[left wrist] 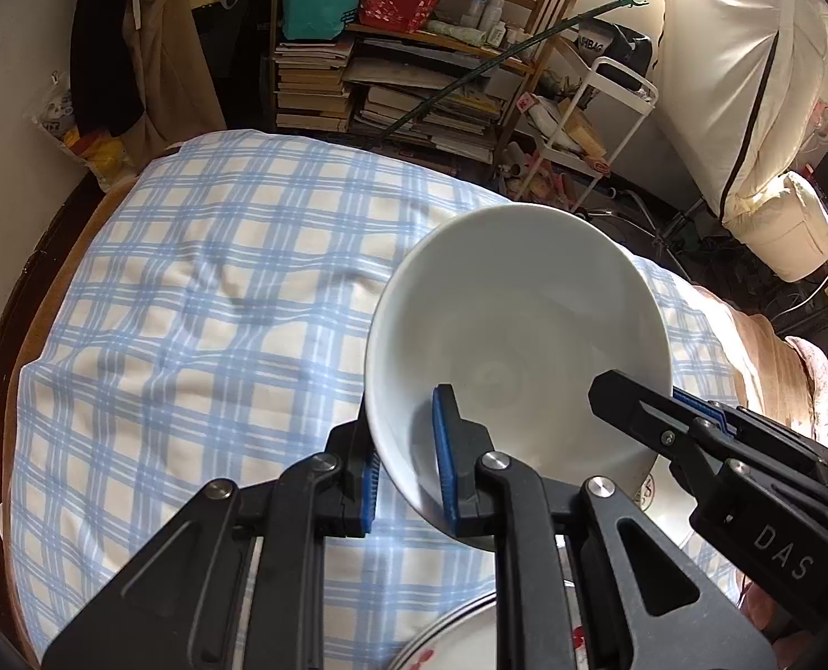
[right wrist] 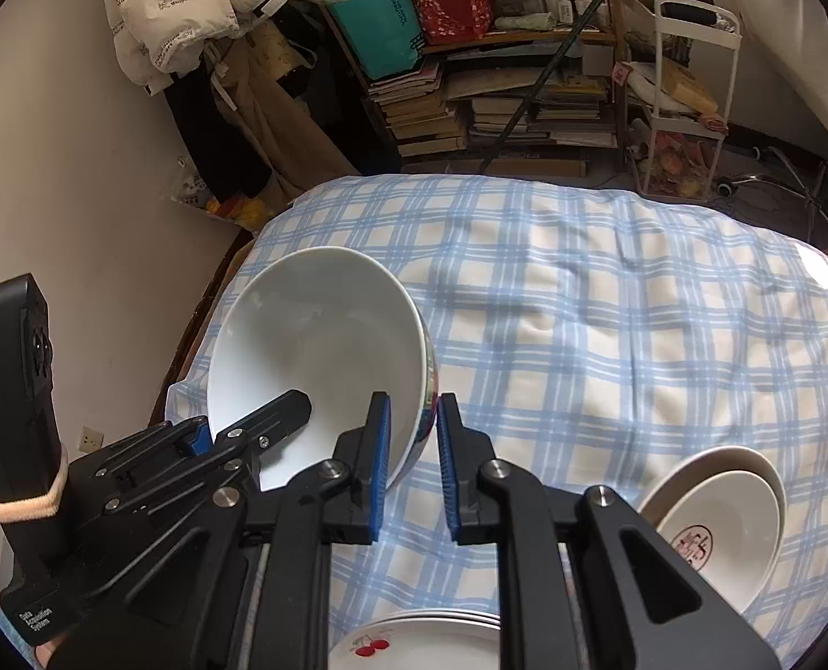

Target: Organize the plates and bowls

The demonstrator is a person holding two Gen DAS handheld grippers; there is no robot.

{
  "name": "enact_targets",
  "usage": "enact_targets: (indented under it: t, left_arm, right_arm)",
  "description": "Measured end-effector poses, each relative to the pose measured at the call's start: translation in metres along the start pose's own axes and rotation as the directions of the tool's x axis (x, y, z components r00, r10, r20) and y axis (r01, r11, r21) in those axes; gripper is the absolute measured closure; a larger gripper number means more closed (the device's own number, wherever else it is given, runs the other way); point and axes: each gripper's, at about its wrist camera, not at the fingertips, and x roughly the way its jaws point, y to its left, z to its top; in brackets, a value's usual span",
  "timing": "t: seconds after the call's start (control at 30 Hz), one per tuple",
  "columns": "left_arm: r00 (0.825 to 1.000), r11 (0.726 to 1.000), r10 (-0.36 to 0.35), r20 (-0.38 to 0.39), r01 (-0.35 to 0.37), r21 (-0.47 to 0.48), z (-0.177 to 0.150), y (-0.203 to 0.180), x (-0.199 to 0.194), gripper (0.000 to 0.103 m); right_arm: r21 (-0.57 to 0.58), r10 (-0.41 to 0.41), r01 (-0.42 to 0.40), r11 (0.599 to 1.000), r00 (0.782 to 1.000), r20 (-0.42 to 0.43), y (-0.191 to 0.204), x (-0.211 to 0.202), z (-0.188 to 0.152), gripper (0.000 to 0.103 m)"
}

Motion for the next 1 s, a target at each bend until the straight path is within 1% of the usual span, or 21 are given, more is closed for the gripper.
enact_targets:
  t: [0.13,0.27,0.4,0.53,0.63,0.77,1.0]
  left_arm:
    - [1.000,1.000,-0.021,0.004,0.021,-0.003,-0.008,-0.028,-0.003,0.086]
    - [0.999,0.999,-0.049,0.000,0.049,0.014,-0.014,-0.055,-0.003,0.086]
    - [0.998,0.998,-0.064,-0.008,0.064,0.028,-0.023,-0.078,0.001,0.086]
    - [0.996,0.996,-0.083,-0.020,0.084,0.033,-0.031,-0.098,0.008,0.086]
    - [0.996,0.995,-0.083,-0.033,0.085,0.042,-0.037,-0.111,0.013,0.085]
    - [0.996,0.996,-0.069,-0.051,0.072,0.059,-0.044,-0.124,0.020,0.086]
    - [0.994,0.994,-0.058,-0.092,0.066,0.085,-0.057,-0.141,0.033,0.086]
  right_arm:
    - [0.020,-0.022,0.022,1.000,0.999,0.025,-0.019,-0.025,-0.013,0.085]
    - [0.046,-0.042,0.040,0.998,0.998,0.046,-0.041,-0.046,-0.024,0.085]
    - [0.069,-0.054,0.050,0.996,0.997,0.058,-0.065,-0.061,-0.034,0.085]
    - [0.100,-0.058,0.052,0.994,0.996,0.066,-0.086,-0.069,-0.043,0.085]
    - [0.119,-0.061,0.053,0.991,0.996,0.068,-0.101,-0.074,-0.049,0.085]
    - [0.153,-0.061,0.048,0.987,0.995,0.078,-0.118,-0.077,-0.062,0.085]
    - [0.196,-0.056,0.042,0.980,0.996,0.064,-0.142,-0.075,-0.076,0.085]
